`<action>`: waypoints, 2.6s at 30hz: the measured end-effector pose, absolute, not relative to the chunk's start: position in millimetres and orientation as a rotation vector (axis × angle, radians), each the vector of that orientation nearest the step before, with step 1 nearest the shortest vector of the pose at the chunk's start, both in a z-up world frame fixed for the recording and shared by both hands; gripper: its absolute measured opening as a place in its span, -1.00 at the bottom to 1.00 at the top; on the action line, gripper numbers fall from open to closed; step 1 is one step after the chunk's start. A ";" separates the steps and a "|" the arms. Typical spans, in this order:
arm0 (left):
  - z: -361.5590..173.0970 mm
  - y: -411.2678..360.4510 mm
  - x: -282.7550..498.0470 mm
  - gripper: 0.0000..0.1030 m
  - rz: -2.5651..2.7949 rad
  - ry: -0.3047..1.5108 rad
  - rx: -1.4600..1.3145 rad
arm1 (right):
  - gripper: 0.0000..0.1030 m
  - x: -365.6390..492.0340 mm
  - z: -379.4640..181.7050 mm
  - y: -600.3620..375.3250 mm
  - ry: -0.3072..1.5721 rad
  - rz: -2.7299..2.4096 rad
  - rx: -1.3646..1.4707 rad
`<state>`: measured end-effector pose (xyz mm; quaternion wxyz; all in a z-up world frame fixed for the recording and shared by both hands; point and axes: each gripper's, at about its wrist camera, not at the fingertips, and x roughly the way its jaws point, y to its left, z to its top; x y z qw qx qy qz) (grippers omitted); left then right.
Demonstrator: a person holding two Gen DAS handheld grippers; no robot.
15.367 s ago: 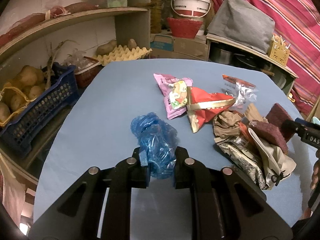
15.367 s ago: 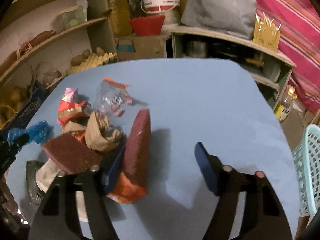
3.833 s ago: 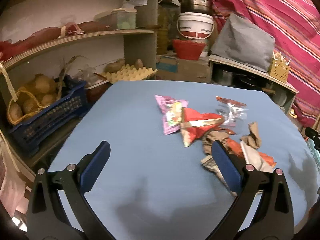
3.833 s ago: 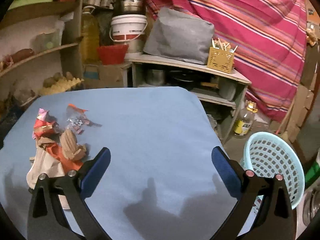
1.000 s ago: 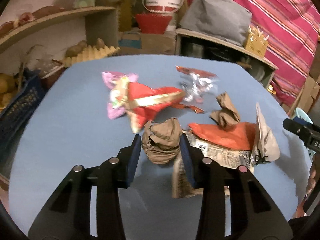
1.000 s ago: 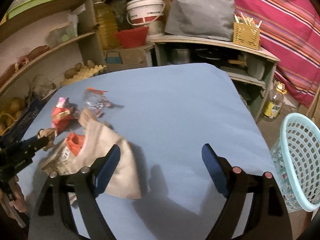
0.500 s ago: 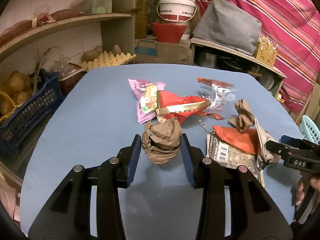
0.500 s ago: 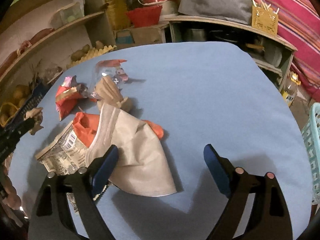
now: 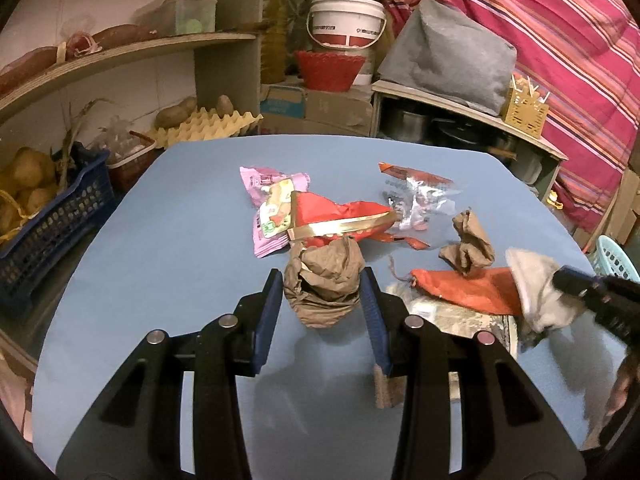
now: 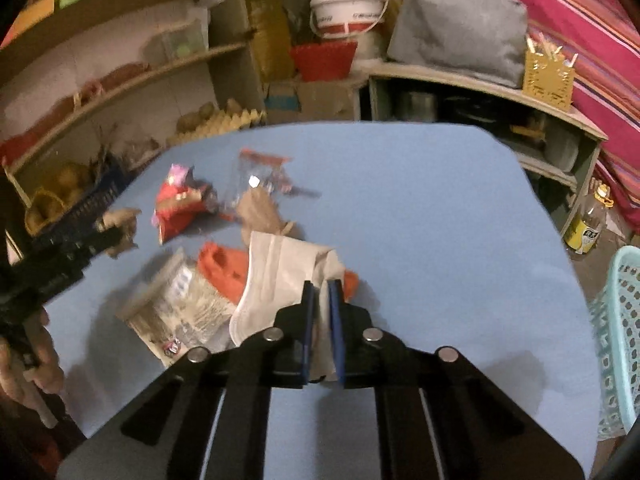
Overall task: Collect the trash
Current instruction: 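Carry the paper and cloth to the basket and open both tools over it, then move both tools back over the table toward the snack packet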
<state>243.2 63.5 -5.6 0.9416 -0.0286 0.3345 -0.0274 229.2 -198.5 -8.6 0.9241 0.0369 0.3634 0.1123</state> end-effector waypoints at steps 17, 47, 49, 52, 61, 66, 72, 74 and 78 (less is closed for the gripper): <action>11.8 -14.6 238.8 -0.25 -0.157 0.653 -0.023 | -0.83 204.7 17.5 -329.2 0.674 0.038 0.182; 37.2 -348.3 223.0 -0.25 -0.614 0.616 0.100 | -0.83 139.9 20.4 -542.1 0.569 -0.387 0.218; 32.9 -363.3 222.2 -0.25 -0.633 0.624 0.111 | -0.83 139.0 18.2 -547.3 0.573 -0.396 0.231; 23.1 -387.3 222.5 -0.25 -0.664 0.644 0.129 | -0.83 139.0 13.0 -556.6 0.584 -0.407 0.255; 16.6 -414.0 232.8 0.48 -0.676 0.675 0.138 | -0.83 134.6 2.3 -573.5 0.597 -0.431 0.314; 26.4 -397.1 229.8 0.71 -0.633 0.633 0.138 | -0.83 137.1 0.0 -572.7 0.602 -0.425 0.317; 38.9 -348.0 222.5 0.89 -0.568 0.578 0.124 | -0.72 153.9 -8.7 -556.4 0.640 -0.396 0.297; 41.1 -330.6 220.8 0.89 -0.543 0.572 0.132 | -0.30 158.6 -10.8 -553.2 0.653 -0.409 0.291; 46.3 -292.1 219.1 0.89 -0.498 0.574 0.116 | 0.28 158.2 -3.6 -543.4 0.626 -0.419 0.296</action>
